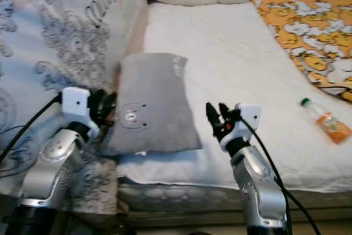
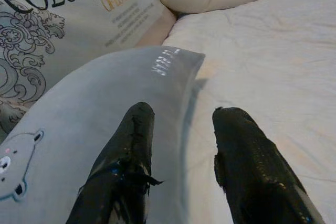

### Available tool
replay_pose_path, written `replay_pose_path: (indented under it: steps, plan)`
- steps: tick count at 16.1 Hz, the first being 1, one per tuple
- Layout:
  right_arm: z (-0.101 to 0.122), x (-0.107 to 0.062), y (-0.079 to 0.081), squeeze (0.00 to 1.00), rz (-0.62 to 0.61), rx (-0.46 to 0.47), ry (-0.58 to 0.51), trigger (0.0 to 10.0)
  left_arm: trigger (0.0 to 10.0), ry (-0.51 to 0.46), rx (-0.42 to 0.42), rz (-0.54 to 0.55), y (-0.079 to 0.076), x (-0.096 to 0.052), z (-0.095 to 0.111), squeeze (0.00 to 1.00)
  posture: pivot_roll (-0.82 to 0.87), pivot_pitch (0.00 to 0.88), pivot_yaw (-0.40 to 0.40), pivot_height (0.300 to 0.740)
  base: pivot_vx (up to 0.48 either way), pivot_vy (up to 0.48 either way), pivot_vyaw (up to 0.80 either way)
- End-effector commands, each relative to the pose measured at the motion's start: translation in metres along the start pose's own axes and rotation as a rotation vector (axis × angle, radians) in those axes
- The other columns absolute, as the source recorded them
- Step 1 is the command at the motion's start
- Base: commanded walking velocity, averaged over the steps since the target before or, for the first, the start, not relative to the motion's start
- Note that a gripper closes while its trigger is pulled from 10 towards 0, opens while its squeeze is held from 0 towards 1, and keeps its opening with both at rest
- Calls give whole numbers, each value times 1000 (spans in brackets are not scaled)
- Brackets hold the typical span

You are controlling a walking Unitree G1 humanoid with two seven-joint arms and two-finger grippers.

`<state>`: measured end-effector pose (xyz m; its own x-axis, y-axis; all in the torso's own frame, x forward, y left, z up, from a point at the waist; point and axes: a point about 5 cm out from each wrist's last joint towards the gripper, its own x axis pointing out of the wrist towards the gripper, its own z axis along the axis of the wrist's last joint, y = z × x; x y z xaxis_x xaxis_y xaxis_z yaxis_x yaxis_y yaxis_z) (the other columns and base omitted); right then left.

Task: Clean up the room

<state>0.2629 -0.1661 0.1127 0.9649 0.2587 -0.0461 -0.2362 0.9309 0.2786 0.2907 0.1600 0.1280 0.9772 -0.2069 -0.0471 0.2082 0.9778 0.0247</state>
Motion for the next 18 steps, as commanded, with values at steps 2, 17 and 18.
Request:
replay_pose_path:
  steps: [2,17,18]
  plan:
    - [4,-6,-3,0,-23,-29,24,10000,10000,21,2,21,-3,-6,2,0,-44,0,24,740,0,-480,0]
    - [1,-7,-14,0,-89,-64,105,10000,10000,36,84,23,-12,-2,16,0,-34,0,34,740,0,-480,0]
    - [1,-7,-15,0,-91,-65,106,10000,10000,37,86,19,-13,-2,15,0,-38,0,36,740,0,-480,0]
